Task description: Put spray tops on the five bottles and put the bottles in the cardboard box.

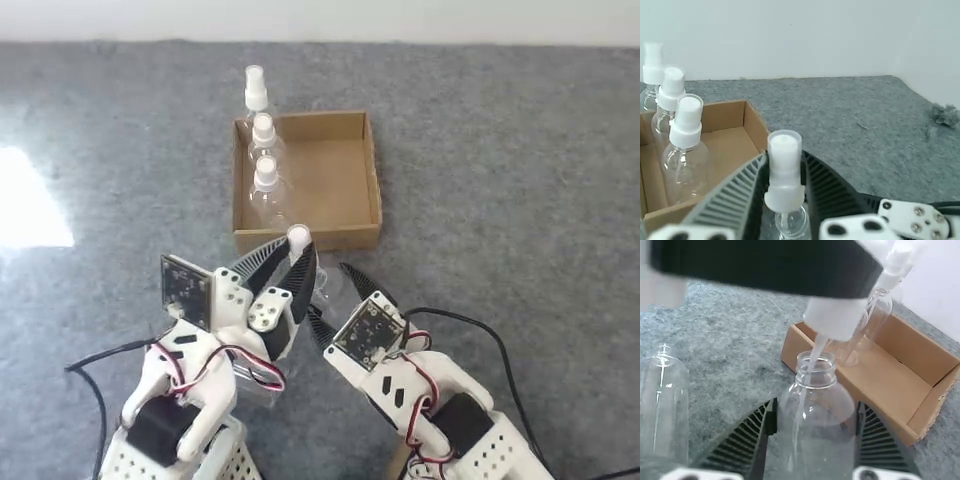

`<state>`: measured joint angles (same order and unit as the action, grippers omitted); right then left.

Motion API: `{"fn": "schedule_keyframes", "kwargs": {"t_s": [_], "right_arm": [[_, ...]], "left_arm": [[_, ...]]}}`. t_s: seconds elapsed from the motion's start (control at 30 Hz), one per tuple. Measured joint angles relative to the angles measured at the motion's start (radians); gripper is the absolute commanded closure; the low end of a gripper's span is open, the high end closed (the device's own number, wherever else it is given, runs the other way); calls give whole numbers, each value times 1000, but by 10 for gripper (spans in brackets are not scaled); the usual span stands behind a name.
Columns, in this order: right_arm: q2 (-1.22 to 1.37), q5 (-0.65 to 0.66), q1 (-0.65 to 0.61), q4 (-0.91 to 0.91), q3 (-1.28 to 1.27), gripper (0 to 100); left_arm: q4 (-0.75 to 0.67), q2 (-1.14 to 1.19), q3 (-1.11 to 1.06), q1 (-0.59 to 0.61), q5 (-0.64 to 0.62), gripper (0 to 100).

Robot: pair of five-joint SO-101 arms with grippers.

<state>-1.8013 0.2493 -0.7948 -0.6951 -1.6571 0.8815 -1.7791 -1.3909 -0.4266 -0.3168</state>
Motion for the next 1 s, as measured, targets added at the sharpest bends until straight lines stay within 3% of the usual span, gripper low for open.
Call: {"fn": "schedule_keyframes", "kwargs": {"t_s": [0.5, 1.0], "right_arm": [[0, 0, 0, 0, 0, 829], [0, 0, 2, 0, 0, 829]], "left_arm": [[-29, 2, -17, 2, 23, 820], [14, 6, 5, 5, 31, 815]]}}
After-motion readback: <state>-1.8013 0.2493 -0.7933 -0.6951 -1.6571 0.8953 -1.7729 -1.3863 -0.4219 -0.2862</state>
